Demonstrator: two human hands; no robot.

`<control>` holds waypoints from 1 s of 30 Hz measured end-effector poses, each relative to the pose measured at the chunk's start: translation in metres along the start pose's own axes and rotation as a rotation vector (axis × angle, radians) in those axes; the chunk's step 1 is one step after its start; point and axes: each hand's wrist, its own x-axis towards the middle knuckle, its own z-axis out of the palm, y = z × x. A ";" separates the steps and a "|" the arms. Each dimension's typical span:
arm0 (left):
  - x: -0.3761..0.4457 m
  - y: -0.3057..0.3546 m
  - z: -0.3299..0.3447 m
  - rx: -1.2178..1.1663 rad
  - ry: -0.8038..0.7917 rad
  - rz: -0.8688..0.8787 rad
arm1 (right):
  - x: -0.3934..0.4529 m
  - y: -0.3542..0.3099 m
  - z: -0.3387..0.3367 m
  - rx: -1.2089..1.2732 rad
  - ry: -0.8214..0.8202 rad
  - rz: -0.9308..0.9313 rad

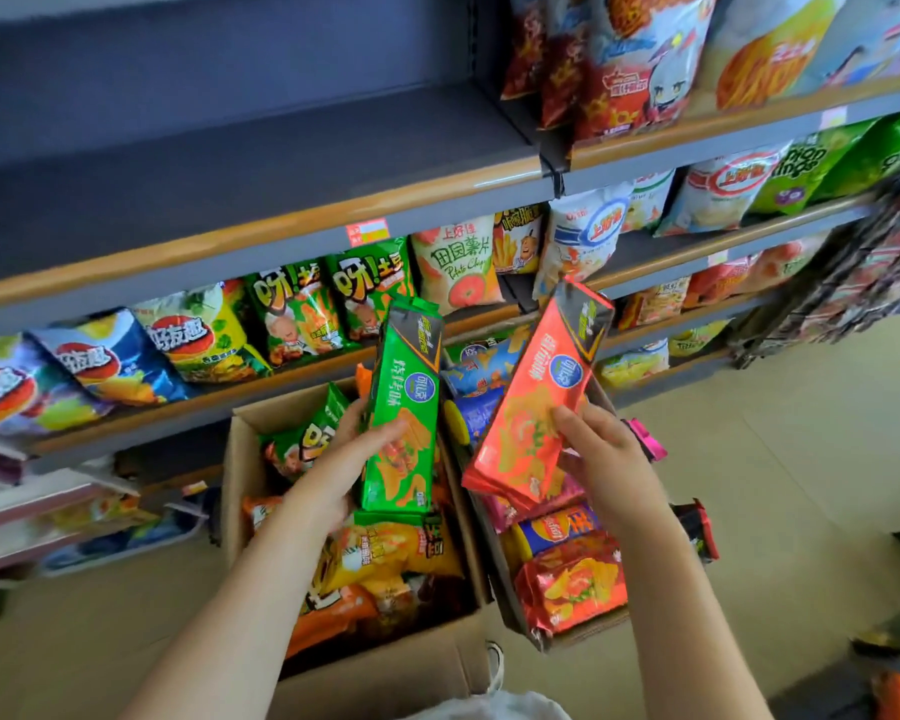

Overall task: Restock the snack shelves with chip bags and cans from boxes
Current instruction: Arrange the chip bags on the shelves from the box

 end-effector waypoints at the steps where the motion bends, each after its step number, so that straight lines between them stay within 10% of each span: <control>1: -0.004 0.005 -0.003 -0.019 0.001 0.015 | -0.001 -0.013 0.006 0.048 -0.109 -0.019; 16: -0.072 0.103 -0.095 -0.020 -0.053 0.272 | -0.010 -0.046 0.232 -0.186 -0.431 -0.369; 30: -0.049 0.231 -0.247 -0.246 0.214 0.399 | 0.044 -0.085 0.448 -0.246 -0.582 -0.049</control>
